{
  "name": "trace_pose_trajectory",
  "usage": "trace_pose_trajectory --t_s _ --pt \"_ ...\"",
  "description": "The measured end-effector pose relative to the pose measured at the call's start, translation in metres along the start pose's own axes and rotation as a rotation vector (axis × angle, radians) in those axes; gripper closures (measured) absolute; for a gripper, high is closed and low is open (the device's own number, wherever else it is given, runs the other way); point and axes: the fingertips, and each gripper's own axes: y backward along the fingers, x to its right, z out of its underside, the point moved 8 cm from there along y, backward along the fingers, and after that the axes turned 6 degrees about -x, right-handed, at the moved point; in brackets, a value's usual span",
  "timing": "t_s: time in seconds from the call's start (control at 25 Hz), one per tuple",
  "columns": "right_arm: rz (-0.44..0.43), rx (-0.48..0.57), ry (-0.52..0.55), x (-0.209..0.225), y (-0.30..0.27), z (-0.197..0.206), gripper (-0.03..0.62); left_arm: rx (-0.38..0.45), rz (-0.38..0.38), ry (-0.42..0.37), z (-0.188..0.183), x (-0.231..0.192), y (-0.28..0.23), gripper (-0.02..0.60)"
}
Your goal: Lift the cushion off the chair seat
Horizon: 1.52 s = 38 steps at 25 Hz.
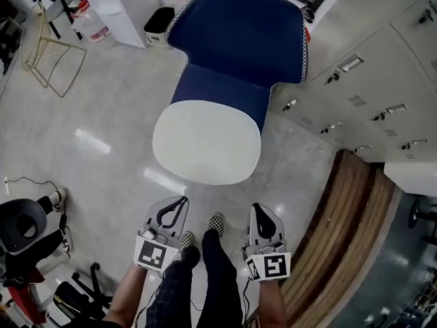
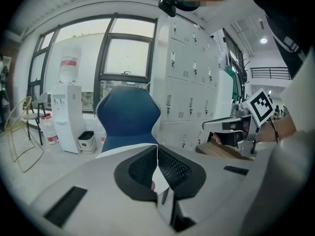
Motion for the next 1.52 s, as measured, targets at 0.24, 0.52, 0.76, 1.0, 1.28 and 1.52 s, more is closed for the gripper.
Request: trace_pose_trajectory --t_s 0.24,0.52,0.76,1.0,1.28,1.52 --pt "0.01 -0.005 -0.011 0.0 -0.014 0.031 0.566 -0.039 -0.006 -0.001 0.048 -0.006 -0.022 0.563" --pt "-0.007 -0.04 0.013 -0.006 -0.006 0.044 0.566 -0.136 -0.028 -0.097 0.073 -0.007 -0.025 0.563" --pt "-0.012 -0.038 -0.003 -0.005 -0.01 0.058 0.565 -0.231 -0.07 -0.246 0.105 -0.005 -0.041 0.561" --pt "-0.01 -0.045 -0.017 -0.003 -0.009 0.076 0.566 -0.288 -0.053 -0.391 0.139 0.001 -0.066 0.469" --pt "0.011 -0.065 -0.04 0.012 -0.003 0.095 0.566 -0.343 -0.07 -0.492 0.17 0.0 -0.09 0.386" --pt "0.039 -0.063 -0.081 0.027 0.0 0.111 0.566 -0.353 -0.167 -0.617 0.192 -0.005 -0.11 0.334"
